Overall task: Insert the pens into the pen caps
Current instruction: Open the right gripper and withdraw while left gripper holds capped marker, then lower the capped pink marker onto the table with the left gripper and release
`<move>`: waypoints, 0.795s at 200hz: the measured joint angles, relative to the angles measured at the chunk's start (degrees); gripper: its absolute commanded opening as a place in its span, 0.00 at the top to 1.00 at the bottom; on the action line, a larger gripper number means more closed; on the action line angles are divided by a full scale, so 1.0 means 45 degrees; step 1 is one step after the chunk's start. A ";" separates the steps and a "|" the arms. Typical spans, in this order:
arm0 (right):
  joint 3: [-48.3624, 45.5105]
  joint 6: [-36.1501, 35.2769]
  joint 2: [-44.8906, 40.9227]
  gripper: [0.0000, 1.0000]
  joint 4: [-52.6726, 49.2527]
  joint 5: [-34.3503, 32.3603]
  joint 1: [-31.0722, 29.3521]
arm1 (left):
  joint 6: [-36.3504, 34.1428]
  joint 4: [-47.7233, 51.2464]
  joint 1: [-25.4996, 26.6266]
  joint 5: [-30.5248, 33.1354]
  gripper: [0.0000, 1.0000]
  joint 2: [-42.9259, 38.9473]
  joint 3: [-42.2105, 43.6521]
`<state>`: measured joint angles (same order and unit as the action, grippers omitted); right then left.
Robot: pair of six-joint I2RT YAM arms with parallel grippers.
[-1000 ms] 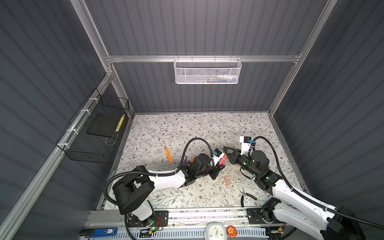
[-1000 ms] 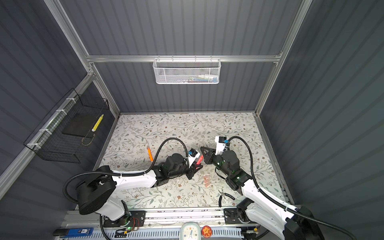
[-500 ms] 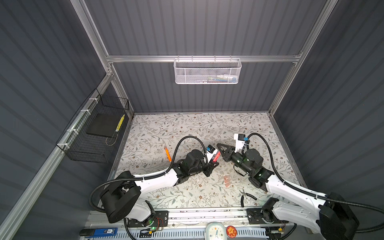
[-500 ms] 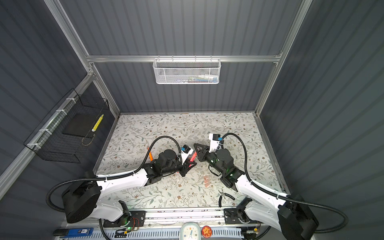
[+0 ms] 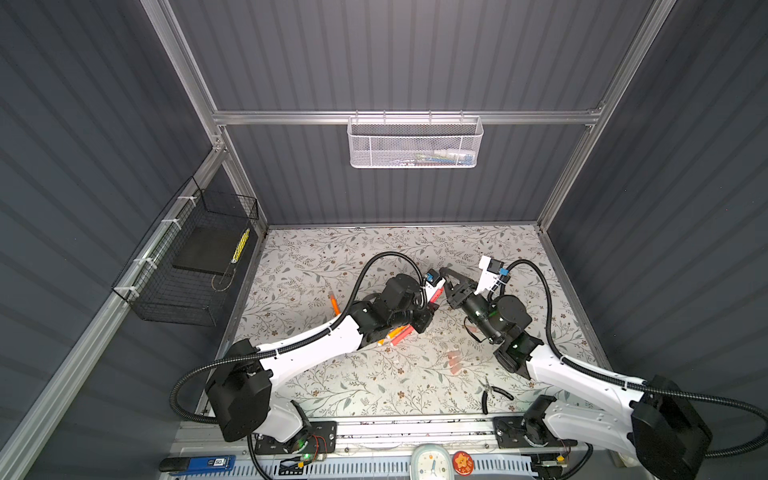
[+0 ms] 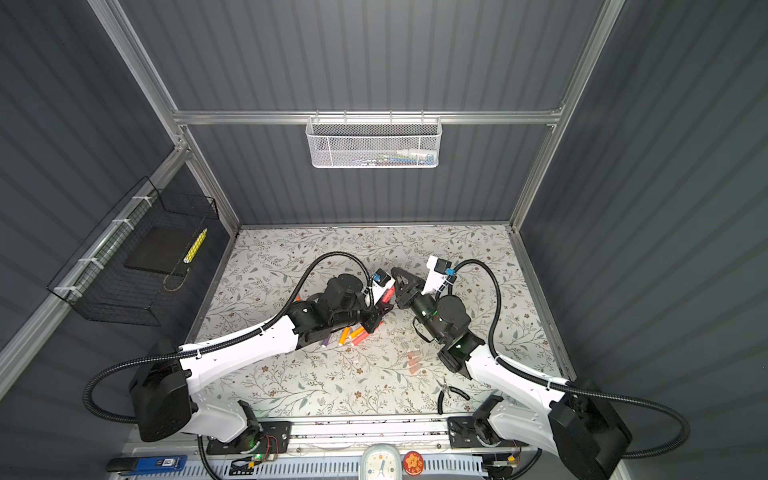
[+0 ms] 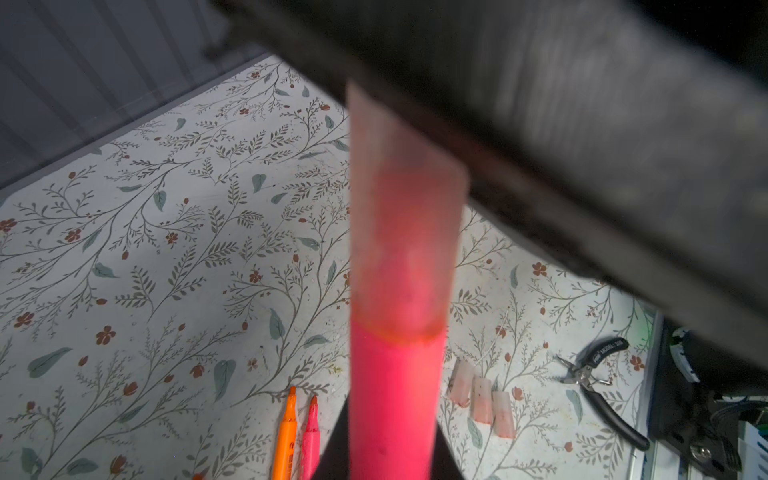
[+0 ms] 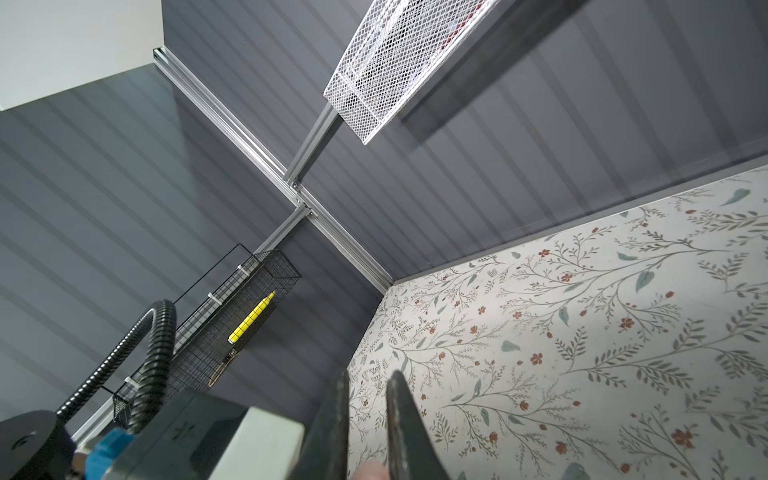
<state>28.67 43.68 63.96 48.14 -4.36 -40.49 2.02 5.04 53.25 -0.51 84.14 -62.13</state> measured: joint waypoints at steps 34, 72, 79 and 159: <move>0.0325 -0.0024 0.0000 1.00 -0.0855 -0.0447 -0.0413 | -0.0345 0.0364 0.0000 0.0505 1.00 0.0000 -0.0019; 0.0457 -0.0296 -0.0933 0.53 -0.3143 -0.0646 -0.1088 | 0.0189 -0.0850 0.0078 0.1268 1.00 -0.0811 0.1549; 0.0369 -0.0481 -0.1277 0.39 -0.3934 -0.0597 -0.1404 | 0.0685 -0.1214 -0.0301 0.1923 1.00 -0.1035 0.1870; 0.0636 -0.0597 -0.1826 0.17 -0.7261 -0.3031 -0.0699 | 0.5168 0.1467 -0.2919 0.5853 1.00 -0.2055 0.4124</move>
<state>31.53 40.99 55.75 15.46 -18.00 -43.64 25.28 11.64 40.12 25.82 74.89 -43.57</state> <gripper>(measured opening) 0.842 0.172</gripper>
